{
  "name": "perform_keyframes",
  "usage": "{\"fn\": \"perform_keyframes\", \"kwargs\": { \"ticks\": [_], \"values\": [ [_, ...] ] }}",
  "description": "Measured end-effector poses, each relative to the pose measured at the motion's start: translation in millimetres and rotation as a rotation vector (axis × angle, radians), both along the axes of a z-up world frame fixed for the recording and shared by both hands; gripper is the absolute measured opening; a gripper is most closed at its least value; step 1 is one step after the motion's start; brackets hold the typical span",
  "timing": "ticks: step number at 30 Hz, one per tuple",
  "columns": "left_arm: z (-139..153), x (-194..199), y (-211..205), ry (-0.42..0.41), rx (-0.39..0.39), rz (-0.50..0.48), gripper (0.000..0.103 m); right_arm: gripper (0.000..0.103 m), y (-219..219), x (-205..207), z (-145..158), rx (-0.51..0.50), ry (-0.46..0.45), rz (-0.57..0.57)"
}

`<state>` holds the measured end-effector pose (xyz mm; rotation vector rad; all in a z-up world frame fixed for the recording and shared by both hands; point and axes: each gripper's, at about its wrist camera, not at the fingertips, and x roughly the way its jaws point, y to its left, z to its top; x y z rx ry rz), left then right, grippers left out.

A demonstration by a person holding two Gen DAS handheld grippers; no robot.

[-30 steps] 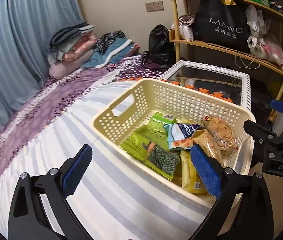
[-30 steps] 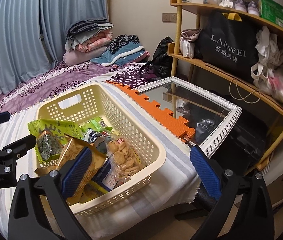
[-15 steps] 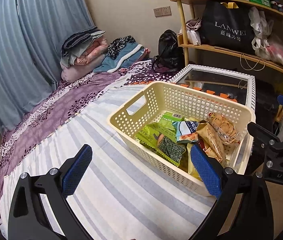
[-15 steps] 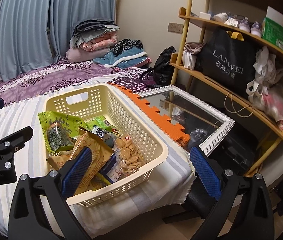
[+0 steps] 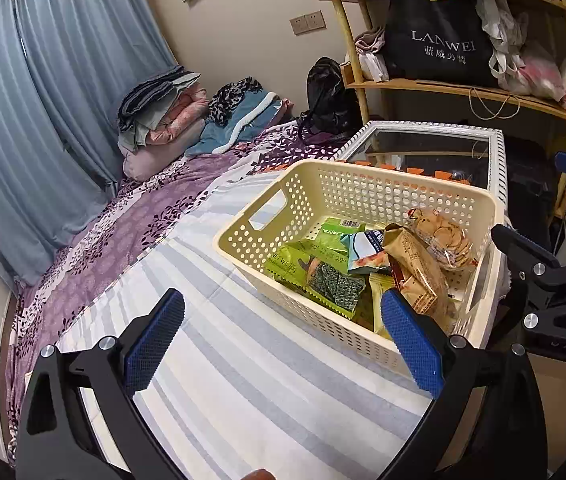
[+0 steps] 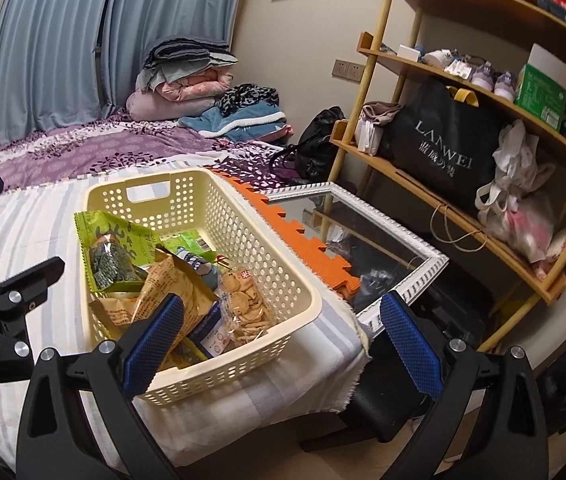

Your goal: Organize snacks

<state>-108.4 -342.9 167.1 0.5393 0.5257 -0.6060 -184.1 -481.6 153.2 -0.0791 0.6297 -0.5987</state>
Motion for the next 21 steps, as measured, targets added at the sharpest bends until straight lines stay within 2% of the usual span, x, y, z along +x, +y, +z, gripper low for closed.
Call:
{"fn": "perform_keyframes", "kwargs": {
  "ticks": [21],
  "values": [
    [-11,1,-13,-0.021,0.055,-0.010,0.100,0.098,-5,4,-7,0.014,0.014,-0.006]
  ]
}}
